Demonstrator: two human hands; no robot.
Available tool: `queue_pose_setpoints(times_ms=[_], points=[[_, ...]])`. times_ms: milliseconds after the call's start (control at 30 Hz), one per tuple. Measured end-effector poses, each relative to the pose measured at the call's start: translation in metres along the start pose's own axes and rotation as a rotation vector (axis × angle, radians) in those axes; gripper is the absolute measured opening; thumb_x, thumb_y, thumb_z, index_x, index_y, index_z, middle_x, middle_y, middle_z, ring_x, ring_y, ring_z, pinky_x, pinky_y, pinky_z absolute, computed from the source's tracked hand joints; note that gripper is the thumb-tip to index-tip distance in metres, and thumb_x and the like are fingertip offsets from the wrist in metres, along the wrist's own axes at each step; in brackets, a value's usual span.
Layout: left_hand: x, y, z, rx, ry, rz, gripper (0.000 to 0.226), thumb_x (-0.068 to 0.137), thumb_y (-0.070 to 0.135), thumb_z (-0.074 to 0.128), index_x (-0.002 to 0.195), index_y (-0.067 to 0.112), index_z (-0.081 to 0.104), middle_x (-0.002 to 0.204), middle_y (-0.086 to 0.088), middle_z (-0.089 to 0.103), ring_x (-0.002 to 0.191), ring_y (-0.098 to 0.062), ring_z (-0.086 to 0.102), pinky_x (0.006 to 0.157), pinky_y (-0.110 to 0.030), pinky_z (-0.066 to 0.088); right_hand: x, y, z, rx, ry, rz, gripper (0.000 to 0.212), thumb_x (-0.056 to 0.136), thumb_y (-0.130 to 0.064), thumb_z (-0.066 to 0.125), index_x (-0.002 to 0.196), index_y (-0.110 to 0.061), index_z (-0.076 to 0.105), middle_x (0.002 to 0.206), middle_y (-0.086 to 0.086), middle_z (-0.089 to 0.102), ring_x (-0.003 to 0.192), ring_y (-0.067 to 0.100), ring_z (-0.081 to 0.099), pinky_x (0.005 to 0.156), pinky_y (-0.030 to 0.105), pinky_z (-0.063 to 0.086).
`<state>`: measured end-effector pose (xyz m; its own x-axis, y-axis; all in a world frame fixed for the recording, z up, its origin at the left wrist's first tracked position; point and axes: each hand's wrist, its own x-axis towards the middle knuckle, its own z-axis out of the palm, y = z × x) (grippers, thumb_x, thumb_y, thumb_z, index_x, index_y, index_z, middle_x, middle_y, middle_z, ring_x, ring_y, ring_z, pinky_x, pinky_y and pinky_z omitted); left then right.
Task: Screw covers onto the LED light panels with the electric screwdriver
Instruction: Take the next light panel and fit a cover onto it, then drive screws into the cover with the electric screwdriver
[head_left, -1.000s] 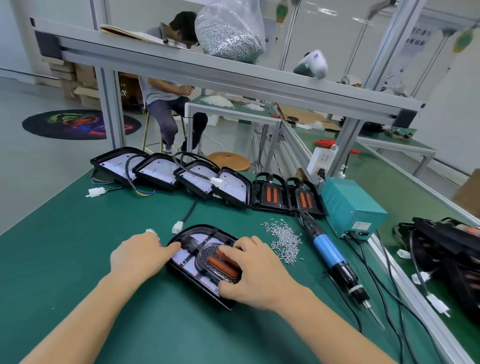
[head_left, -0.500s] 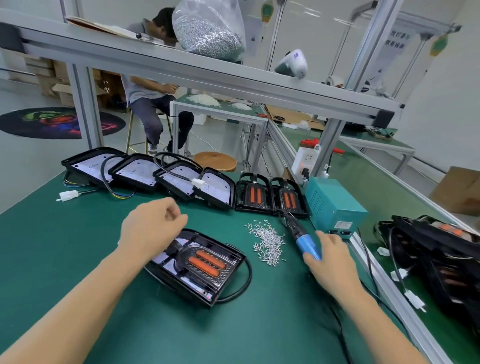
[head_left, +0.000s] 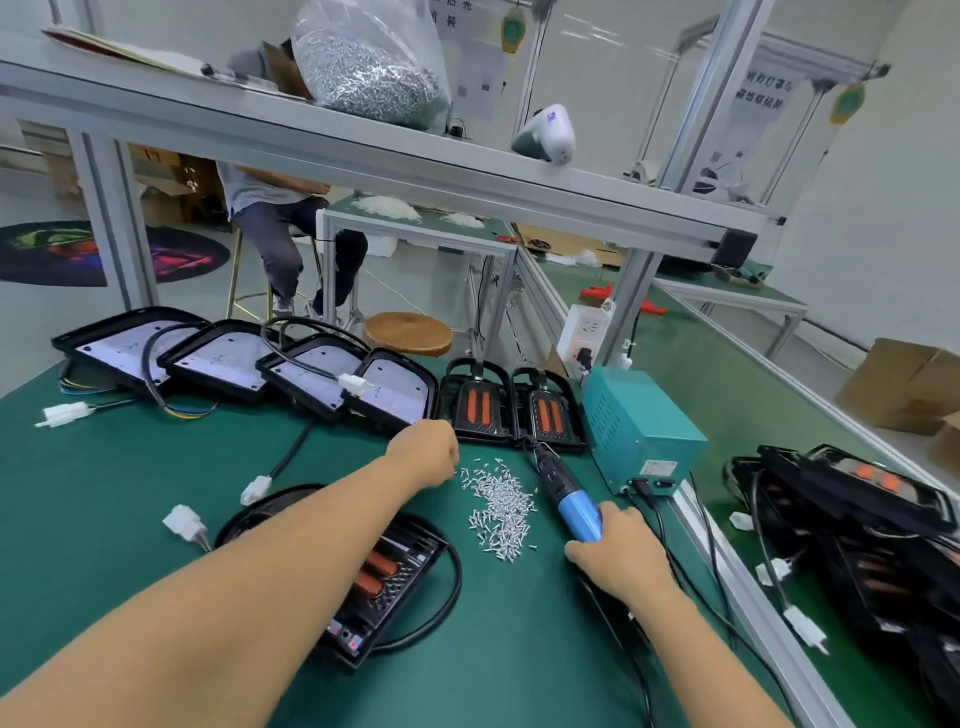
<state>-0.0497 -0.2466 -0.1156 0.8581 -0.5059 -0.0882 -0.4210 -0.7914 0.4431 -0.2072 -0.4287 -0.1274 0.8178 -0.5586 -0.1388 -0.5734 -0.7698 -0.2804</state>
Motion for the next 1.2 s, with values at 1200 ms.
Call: queue_pose_setpoints(times_ms=[1200], points=[[-0.04, -0.018, -0.019, -0.903, 0.175, -0.06, 0.013, 0.084, 0.001, 0.063, 0.073, 0.007, 0.065, 0.064, -0.006, 0.069, 0.056, -0.012, 0.06, 0.052, -0.02, 0.051, 0.02, 0.014, -0.022, 0.674, -0.148, 0.071, 0.027, 0.062, -0.01, 0.072, 0.081, -0.008, 0.054, 0.069, 0.008, 0.054, 0.053, 0.021, 0.047, 0.052, 0.024, 0.04]])
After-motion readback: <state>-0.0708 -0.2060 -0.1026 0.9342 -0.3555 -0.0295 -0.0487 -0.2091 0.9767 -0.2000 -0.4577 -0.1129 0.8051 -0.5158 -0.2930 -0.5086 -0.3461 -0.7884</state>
